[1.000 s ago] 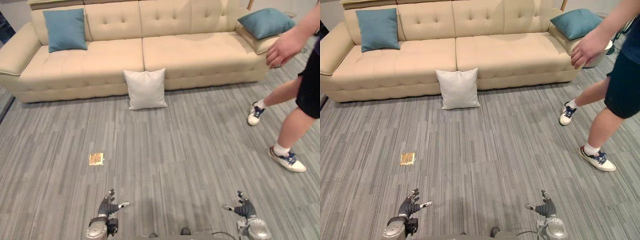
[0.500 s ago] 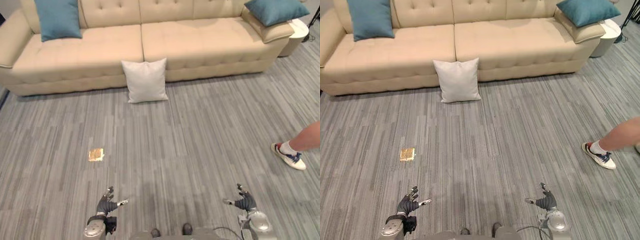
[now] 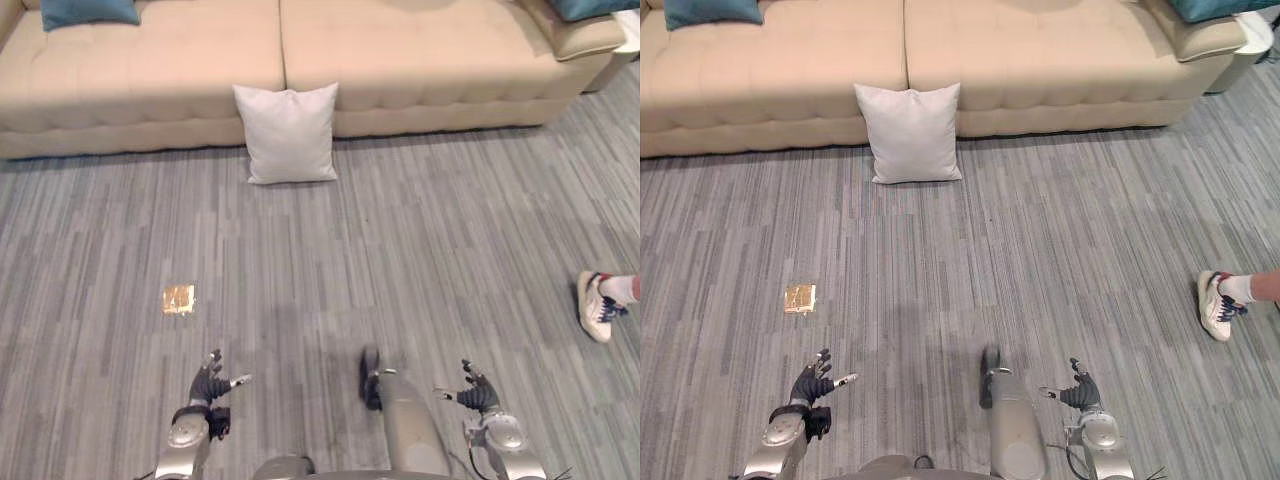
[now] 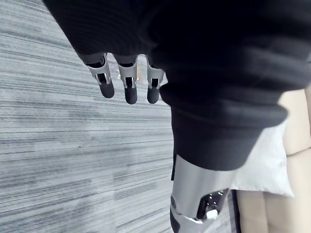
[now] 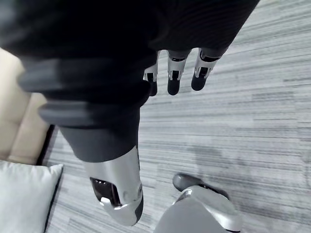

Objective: Pick up cushions and gather them together orderly.

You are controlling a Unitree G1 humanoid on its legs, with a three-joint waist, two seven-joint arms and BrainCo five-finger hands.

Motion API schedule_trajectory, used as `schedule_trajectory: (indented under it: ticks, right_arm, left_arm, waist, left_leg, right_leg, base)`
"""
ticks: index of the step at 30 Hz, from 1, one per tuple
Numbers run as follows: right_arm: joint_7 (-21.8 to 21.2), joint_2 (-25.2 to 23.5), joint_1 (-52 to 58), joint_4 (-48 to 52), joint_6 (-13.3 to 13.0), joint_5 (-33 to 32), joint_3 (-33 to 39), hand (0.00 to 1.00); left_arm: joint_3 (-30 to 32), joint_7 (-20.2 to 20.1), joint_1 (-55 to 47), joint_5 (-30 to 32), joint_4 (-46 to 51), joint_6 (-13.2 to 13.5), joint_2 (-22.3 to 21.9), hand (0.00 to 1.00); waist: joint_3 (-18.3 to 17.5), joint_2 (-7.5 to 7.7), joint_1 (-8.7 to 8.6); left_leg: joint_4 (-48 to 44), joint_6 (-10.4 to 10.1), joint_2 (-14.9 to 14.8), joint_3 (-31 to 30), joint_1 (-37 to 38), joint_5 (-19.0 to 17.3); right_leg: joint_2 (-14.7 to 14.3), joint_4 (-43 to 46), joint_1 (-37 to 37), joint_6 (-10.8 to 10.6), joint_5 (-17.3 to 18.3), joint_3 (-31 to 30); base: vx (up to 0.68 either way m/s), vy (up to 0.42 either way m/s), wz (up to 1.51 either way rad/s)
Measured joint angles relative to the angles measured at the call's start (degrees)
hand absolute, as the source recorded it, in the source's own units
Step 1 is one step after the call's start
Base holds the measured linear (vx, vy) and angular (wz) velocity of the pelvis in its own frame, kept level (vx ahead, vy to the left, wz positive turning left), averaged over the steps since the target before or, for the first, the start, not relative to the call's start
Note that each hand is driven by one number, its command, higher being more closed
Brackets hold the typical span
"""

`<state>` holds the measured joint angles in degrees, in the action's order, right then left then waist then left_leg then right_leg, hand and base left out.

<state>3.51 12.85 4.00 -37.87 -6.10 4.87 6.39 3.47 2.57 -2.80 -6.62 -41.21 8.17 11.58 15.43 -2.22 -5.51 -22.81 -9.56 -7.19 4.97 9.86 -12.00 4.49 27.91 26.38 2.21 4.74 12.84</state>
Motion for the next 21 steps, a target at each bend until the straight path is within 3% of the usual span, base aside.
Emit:
schedule_trajectory:
  ticks: [1,2,3,6,8,10,12,13,14,15,16,17,18,19,20,21]
  right_arm:
    - [0.0,0.0,0.0,0.3,-0.1,-0.1,0.0,0.0]
    - [0.1,0.0,-0.1,0.5,-0.1,-0.3,-0.5,0.0]
    - [0.1,-0.3,-0.2,0.6,-0.3,-0.6,-0.8,0.0]
    - [0.2,-0.6,-0.3,0.5,-0.4,-1.1,-0.8,0.0]
    - [0.2,-0.5,-1.2,0.3,-0.4,-1.9,-0.7,0.0]
    - [0.3,-0.6,-2.7,-1.4,-0.3,-2.1,-0.5,0.0]
    - [1.1,-0.4,-2.9,-2.6,-0.3,-2.1,0.3,0.0]
    - [1.6,0.0,-2.2,-3.1,-0.2,-2.1,0.5,0.0]
    - [1.8,-0.1,-1.8,-3.8,-0.1,-2.1,0.5,0.0]
    - [1.7,-0.9,-0.8,-4.1,0.1,-2.1,0.4,0.0]
    - [1.7,-1.2,0.5,-4.1,0.1,-2.1,0.6,0.0]
    - [1.7,-1.1,0.6,-4.2,0.1,-2.1,0.8,0.0]
    - [1.5,-1.4,1.3,-4.3,0.2,-2.1,0.9,0.0]
    - [1.4,-1.9,1.7,-4.8,0.2,-2.1,0.9,0.0]
    - [1.4,-2.2,1.8,-5.1,0.2,-2.1,0.9,0.0]
    - [1.3,-2.8,1.5,-5.9,0.2,-2.0,0.6,0.0]
  left_arm:
    - [0.0,0.0,-0.2,0.0,-0.1,0.0,-0.2,0.0]
    - [0.0,0.0,-1.0,0.0,0.0,0.0,-0.5,0.0]
    - [0.0,0.0,-1.4,0.0,0.0,0.0,-0.6,0.0]
    - [0.0,0.0,-1.8,0.0,0.1,0.0,-1.5,0.0]
    - [0.0,0.0,-2.6,0.0,0.2,0.0,-1.8,0.0]
    - [0.2,0.0,-3.5,-0.1,0.2,-0.1,-2.0,0.0]
    - [0.1,0.0,-3.5,-0.2,0.1,-0.1,-2.8,0.0]
    - [0.1,0.1,-3.9,-0.5,0.1,-0.1,-3.3,0.0]
    - [0.1,0.2,-4.2,-0.6,-0.1,-0.1,-3.3,0.0]
    - [0.7,0.2,-4.3,-0.6,-0.1,-0.1,-3.1,0.0]
    - [0.8,0.2,-3.5,-0.5,-0.2,-0.2,-3.5,0.0]
    - [0.7,0.1,-3.1,-0.5,-0.3,-0.2,-3.8,0.0]
    - [0.6,0.1,-3.0,-0.5,-0.6,-0.2,-3.7,0.0]
    - [0.6,0.1,-2.7,-0.5,-1.7,-0.4,-3.3,0.0]
    - [0.6,0.1,-2.6,-0.5,-2.0,-0.5,-3.1,0.0]
    - [0.5,0.2,-2.7,-0.5,-2.1,-1.0,-2.5,0.0]
  waist:
    - [0.1,0.02,0.04]
    - [0.1,-0.04,0.71]
    - [0.2,-0.06,1.75]
    - [0.6,0.97,4.14]
    - [0.7,1.25,4.86]
    - [1.0,1.71,5.24]
    - [1.0,1.76,6.46]
    - [0.2,0.38,6.52]
    - [-0.3,0.14,6.52]
    - [-1.6,1.97,6.39]
    - [-2.5,2.96,6.16]
    - [-2.5,2.9,6.28]
    - [-2.6,3.42,6.22]
    - [-2.6,4.34,6.03]
    - [-2.5,4.76,5.79]
    - [-1.9,4.95,5.32]
  left_leg:
    - [-5.5,0.3,-0.5,0.3,-1.7,3.4]
    - [-17.6,0.2,-2.7,1.0,-6.2,10.0]
    - [-29.1,3.2,-5.7,3.3,-10.7,7.3]
    - [-37.4,6.4,-8.1,8.7,-19.6,2.7]
    - [-32.2,7.0,-8.0,11.8,-25.2,0.8]
    - [-17.0,6.7,-5.7,12.3,-29.0,0.9]
    - [3.4,3.2,-2.5,10.2,-29.6,4.3]
    - [10.0,3.4,-2.2,8.6,-30.5,8.0]
    - [8.2,5.3,-1.7,8.0,-30.6,11.7]
    - [5.0,8.7,0.6,7.6,-31.7,13.4]
    - [1.1,11.9,2.4,7.4,-33.2,10.4]
    - [-0.4,12.4,2.9,7.4,-33.3,9.1]
    - [-1.6,13.0,4.5,7.3,-32.0,6.1]
    - [-1.5,13.8,6.7,7.1,-28.9,3.7]
    - [-1.2,14.3,7.7,6.9,-27.0,2.5]
    - [-1.0,15.0,8.8,6.4,-22.3,0.4]
  right_leg:
    - [-0.2,-0.6,-2.0,0.1,1.2,0.2]
    - [-1.2,-4.0,-7.4,0.8,2.3,0.2]
    - [-3.0,-8.0,-12.9,1.3,2.6,-0.4]
    - [-4.3,-15.7,-22.9,1.6,2.8,-2.9]
    - [-4.2,-20.1,-27.6,1.5,2.9,-5.0]
    - [-3.0,-22.5,-31.7,-0.1,3.7,-6.9]
    - [-1.4,-25.5,-35.9,-2.7,5.4,-8.0]
    - [-1.4,-27.0,-38.1,-4.4,6.9,-8.2]
    - [-1.0,-27.1,-39.4,-5.1,7.9,-8.3]
    - [1.3,-26.2,-40.3,-6.5,10.0,-8.0]
    - [3.4,-22.2,-39.3,-7.1,10.7,-7.6]
    - [3.9,-18.8,-38.1,-7.1,10.7,-7.7]
    - [5.6,-9.4,-35.4,-7.3,10.6,-8.2]
    - [7.7,4.8,-30.7,-10.3,7.7,-9.9]
    - [8.5,12.3,-28.3,-11.3,4.8,-11.2]
    - [8.6,26.7,-23.2,-11.3,4.2,-13.0]
  base:
    - [0.7,-0.323,0.15]
    - [0.59,-0.251,-0.11]
    - [0.68,-0.264,-0.26]
    - [0.53,-0.117,-0.49]
    - [0.41,0.002,-0.53]
    - [0.47,0.106,-0.58]
    - [0.52,0.208,-0.54]
    - [0.5,0.304,-0.31]
    - [0.55,0.338,-0.11]
    - [0.7,0.376,0.19]
    - [0.61,0.278,0.3]
    - [0.61,0.269,0.36]
    - [0.6,0.299,0.37]
    - [0.6,0.296,0.4]
    - [0.6,0.254,0.45]
    - [0.6,0.187,0.38]
